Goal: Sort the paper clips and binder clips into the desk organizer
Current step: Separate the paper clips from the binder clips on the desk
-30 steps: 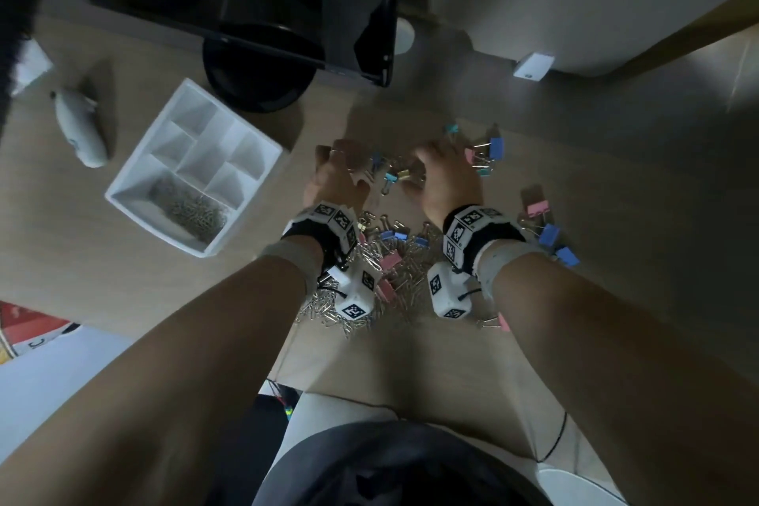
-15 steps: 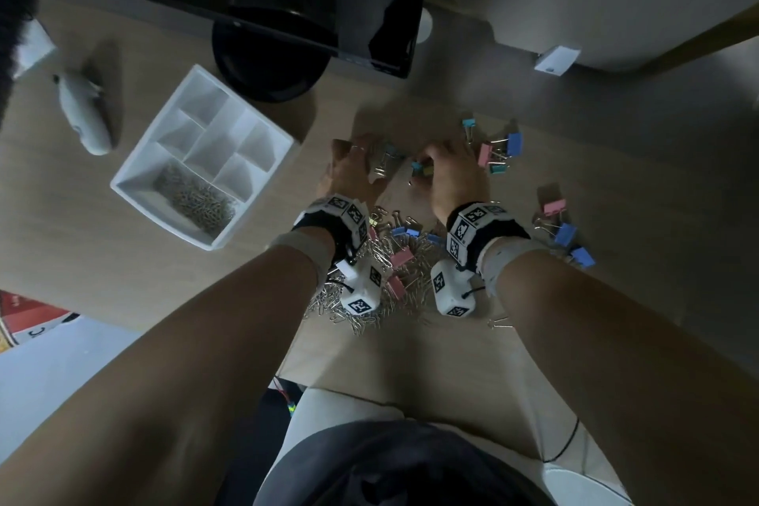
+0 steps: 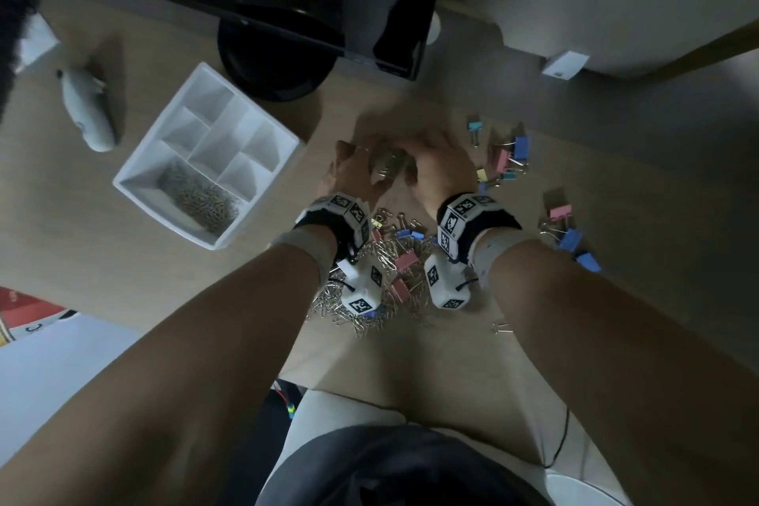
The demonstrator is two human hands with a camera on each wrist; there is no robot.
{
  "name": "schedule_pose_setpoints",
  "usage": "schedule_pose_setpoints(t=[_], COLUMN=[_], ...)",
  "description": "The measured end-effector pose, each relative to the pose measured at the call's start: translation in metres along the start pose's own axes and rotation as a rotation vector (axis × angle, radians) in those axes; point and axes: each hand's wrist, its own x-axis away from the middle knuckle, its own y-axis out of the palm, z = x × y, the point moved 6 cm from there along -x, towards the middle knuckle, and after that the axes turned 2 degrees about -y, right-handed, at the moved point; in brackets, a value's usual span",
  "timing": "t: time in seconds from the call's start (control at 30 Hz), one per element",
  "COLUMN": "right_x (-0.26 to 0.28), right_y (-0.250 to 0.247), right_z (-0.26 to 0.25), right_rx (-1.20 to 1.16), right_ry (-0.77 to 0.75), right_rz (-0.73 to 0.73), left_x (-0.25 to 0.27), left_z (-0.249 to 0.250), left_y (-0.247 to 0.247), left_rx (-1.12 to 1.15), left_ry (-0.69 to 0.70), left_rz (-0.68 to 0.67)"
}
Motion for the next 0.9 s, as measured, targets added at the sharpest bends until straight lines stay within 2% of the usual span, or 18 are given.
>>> schedule_pose_setpoints(t=[0.3,0.43,0.53,0.73,0.9], right_x=[-0.007,0.002,0.001,0.001,0.004], right_y=[0.012,0.004,0.011,0.017,0.016], right_z=[-0.002,-0.013,-0.018,-0.011,-0.002], right_rx=[0.041,-0.067,-0.076,-0.071,-0.087], right_ry=[0.053,-0.021,-0.065,0.054,0.121], right_rz=[-0.033,0.018,-0.028,-0.143,-0.095], left_x=[-0.002,-0.004,-0.008,-0.006,-0.003], left_z=[-0.005,-0.006,-0.012,-0.015,-0.011], left_y=[0.004,0.003,0.003,-0.001,0.000], left_rx=[0.013,0.052,0.086,0.147,0.130], left_ry=[-0.021,-0.041,-0.042,-0.031,-0.008], left_rz=[-0.033,-0.001,0.029,0.068,0.023])
